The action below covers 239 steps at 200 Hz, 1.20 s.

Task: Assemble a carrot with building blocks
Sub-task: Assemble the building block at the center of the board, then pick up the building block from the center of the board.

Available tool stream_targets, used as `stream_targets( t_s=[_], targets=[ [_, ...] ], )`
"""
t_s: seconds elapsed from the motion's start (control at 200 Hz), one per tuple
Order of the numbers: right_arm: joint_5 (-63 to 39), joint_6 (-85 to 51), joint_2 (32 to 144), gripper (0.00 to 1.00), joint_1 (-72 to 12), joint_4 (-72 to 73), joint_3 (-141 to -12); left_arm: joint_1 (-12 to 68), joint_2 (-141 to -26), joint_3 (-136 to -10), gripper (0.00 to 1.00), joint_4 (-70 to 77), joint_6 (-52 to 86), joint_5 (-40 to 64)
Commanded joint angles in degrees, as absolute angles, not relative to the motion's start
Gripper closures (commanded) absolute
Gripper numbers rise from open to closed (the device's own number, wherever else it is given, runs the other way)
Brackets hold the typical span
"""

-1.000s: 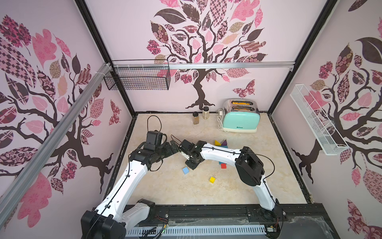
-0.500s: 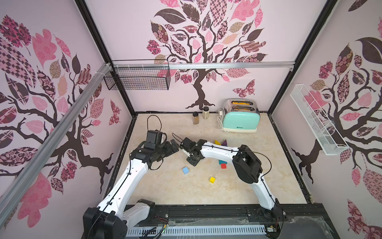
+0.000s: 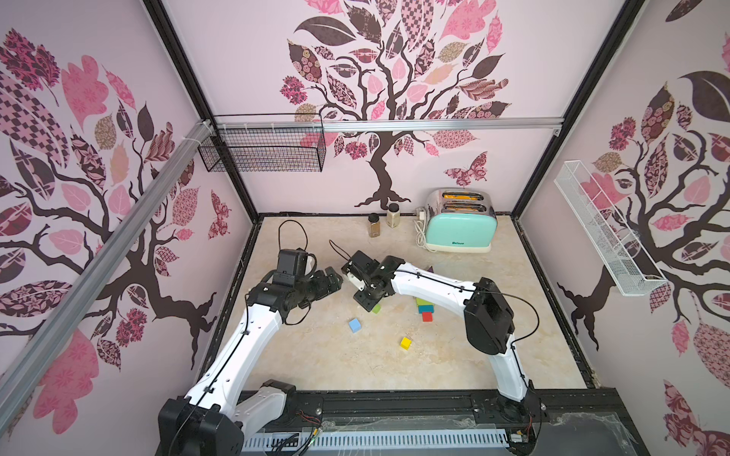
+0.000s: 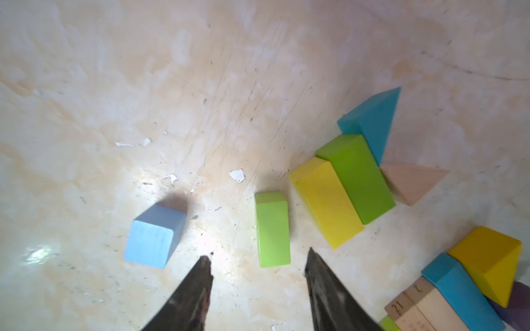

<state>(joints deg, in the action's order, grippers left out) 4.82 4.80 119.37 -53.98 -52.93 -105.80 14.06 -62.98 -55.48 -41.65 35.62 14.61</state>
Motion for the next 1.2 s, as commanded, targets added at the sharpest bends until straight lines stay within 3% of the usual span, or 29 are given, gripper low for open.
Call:
stream_targets(
  t_s=[0.0,0.135,0.215,0.38,0.795,1.105,1.19],
  targets=[
    [5.7,0.4,116.6,0.42,-53.9,-59.3,-109.8,13.8,-63.8,-55.3,0.12,-41.6,31.8,20.1],
    [6.3,-5.9,115.8,0.28,-51.8,-65.2,-111.9,16.0,-67.3,-54.6,0.13,-43.6,28.9,23.1],
    [3.4,-8.9,114.1,0.23,-49.5,-66.5,-111.0,19.2,-69.6,-53.9,0.12,-43.7,27.7,21.7],
    [-1.9,-11.9,107.6,0.01,-46.7,-63.7,-106.1,25.0,-77.8,-54.1,0.10,-44.3,23.8,16.6],
    [-7.1,-12.8,98.7,0.01,-46.6,-60.4,-95.8,28.9,-87.4,-53.6,0.13,-43.1,12.7,5.6],
    [-6.8,-12.1,96.3,0.01,-46.6,-59.6,-92.0,35.1,-90.6,-54.0,0.24,-43.8,8.9,1.2],
    [-7.0,-12.2,96.3,0.01,-46.5,-59.4,-91.8,35.2,-91.2,-53.4,0.32,-42.9,8.9,2.1]
  ],
)
